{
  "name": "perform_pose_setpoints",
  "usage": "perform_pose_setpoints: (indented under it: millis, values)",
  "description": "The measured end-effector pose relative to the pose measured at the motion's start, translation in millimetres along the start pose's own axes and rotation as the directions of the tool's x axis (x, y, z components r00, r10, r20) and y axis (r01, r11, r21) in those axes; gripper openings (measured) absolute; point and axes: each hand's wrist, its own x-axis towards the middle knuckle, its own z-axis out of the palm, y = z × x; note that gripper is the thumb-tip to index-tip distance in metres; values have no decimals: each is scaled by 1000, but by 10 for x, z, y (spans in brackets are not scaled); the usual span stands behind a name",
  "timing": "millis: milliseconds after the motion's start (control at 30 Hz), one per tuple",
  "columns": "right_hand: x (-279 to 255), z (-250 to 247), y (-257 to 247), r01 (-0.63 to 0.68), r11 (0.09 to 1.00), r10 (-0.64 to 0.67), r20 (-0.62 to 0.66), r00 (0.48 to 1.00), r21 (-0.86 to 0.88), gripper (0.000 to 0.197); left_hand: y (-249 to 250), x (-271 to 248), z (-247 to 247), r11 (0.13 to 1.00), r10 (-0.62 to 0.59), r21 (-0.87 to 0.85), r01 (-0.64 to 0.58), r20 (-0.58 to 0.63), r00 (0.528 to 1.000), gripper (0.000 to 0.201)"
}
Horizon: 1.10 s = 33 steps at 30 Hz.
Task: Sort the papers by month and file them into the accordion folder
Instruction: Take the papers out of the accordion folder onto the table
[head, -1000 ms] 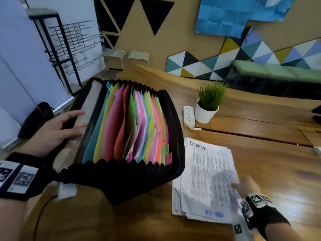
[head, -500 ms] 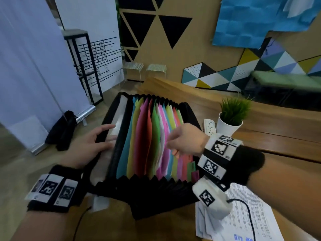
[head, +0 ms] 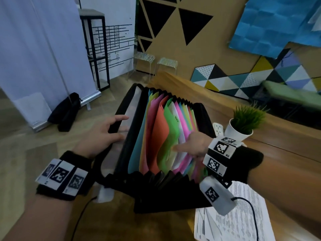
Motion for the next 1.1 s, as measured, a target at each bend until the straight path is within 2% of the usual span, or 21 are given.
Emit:
perform_pose_setpoints:
  millis: [33, 100, 167, 233, 300, 367, 433, 500, 600, 667, 733, 867, 933, 1000, 1033, 1067, 1100]
  values:
    - [13, 20, 8, 1, 1000, -1, 27, 1000, 11, 51, 1, 17, 14, 1000, 2, -2, -2, 8, 1000, 53]
    - [88, 46, 60, 40, 997, -45, 73, 996, 62, 40, 18, 46, 49, 1000, 13, 3, -13, 23, 1000, 53]
    - [112, 5, 147, 84, 994, -88, 52, 995, 75, 31, 48, 54, 78, 999, 33, 17, -33, 41, 999, 53]
    - [56, -130, 248, 72, 990, -72, -3, 997, 121, 26, 78, 74, 94, 998, 43, 45, -45, 56, 998, 54]
    - [-106, -331, 416, 63, 944, -41, -74, 996, 324, 20, 104, 83, 93, 997, 51, 54, -55, 74, 996, 54]
    - [-292, -524, 676, 120, 881, -26, -207, 978, 457, 11, 103, 85, 92, 996, 62, 64, -67, 78, 995, 53]
    - [-455, -635, 1028, 185, 841, -13, -323, 946, 508, 6, 95, 69, 87, 992, 76, 97, -83, 66, 995, 52]
    - [-587, -629, 1448, 192, 841, 31, -400, 916, 506, 5, 87, 53, 69, 992, 79, 92, -83, 44, 996, 52]
    - [-612, -370, 2149, 89, 803, 171, -371, 913, 589, 8, 20, 35, 13, 993, 55, 108, -56, 14, 998, 52]
    - [-554, -6, 2610, -38, 768, 297, -303, 906, 640, 9, -43, 31, -37, 990, 39, 136, -39, 0, 999, 56]
    - [-498, 442, 2986, -178, 771, 395, -240, 886, 611, 11, -84, 44, -64, 991, 34, 127, -32, -18, 999, 57]
    - [-430, 1262, 3334, -409, 769, 509, -84, 857, 491, 29, -90, 80, -62, 995, -21, 98, 23, -26, 999, 59]
    - [-402, 1515, 3393, -490, 732, 561, -12, 828, 473, 35, -57, 54, -41, 993, -31, 108, 37, -54, 998, 57]
    - [-382, 1541, 3298, -537, 709, 615, -29, 788, 457, 47, -25, 12, -30, 994, -26, 106, 31, -45, 999, 57]
    - [-364, 1454, 3204, -532, 733, 622, -101, 776, 424, 58, -8, -9, -24, 993, -27, 112, 31, -36, 999, 57]
    - [-371, 1277, 3034, -508, 763, 607, -171, 776, 400, 63, 18, -20, -9, 992, -25, 122, 29, -30, 999, 56]
    - [-385, 1071, 2829, -415, 818, 535, -261, 804, 397, 61, 37, -23, 7, 991, -20, 132, 23, -23, 1000, 55]
